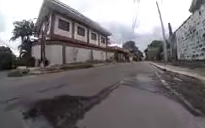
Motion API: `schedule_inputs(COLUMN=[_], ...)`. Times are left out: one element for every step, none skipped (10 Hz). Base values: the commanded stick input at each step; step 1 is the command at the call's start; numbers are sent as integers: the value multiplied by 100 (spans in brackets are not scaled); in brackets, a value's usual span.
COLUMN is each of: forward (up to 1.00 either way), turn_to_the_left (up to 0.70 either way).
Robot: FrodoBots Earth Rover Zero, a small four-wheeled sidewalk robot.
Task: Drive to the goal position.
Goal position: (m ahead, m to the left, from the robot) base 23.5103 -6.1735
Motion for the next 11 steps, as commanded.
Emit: schedule_inputs(forward=[100, 100, 100, 100, 100, 100, 100, 100, 100, 100, 100], turn_to_the_left=[-37, -37, -37, -37, -37, -37, -14, 3, 3, 3, 3])
